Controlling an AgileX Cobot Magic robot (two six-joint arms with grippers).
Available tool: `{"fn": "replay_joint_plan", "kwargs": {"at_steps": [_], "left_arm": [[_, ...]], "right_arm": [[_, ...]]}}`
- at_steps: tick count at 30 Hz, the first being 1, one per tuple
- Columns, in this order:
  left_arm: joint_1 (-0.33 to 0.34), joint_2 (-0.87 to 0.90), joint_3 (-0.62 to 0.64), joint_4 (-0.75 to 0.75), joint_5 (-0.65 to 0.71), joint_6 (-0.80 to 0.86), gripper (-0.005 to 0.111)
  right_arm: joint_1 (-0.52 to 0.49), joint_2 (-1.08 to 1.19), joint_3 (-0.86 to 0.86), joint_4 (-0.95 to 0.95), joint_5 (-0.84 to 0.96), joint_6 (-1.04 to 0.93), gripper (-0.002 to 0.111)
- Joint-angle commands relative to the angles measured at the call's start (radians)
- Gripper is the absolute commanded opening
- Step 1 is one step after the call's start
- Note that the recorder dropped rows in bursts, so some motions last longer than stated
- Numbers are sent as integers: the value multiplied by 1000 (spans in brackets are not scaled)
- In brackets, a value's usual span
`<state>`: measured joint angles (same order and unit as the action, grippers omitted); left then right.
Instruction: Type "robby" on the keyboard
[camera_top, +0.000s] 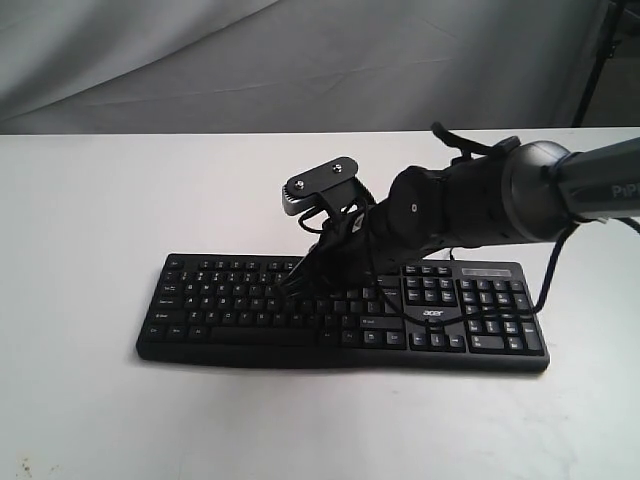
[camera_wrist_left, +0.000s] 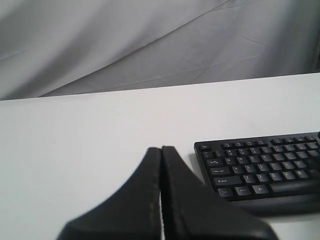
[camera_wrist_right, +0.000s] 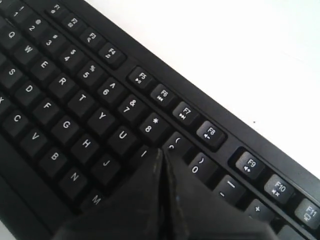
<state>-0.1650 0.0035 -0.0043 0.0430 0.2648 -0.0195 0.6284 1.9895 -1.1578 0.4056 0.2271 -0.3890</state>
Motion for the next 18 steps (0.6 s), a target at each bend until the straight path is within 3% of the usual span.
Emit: {"fn": "replay_joint_plan", "kwargs": {"at_steps": [1,18], "left_arm": [[-6,-3,4,5,-7,-3,0],[-6,-3,4,5,-7,-3,0]], "right_arm": [[-3,10,4,-13,-9,2,0],[-3,42,4,-17,-20,2,0]]}}
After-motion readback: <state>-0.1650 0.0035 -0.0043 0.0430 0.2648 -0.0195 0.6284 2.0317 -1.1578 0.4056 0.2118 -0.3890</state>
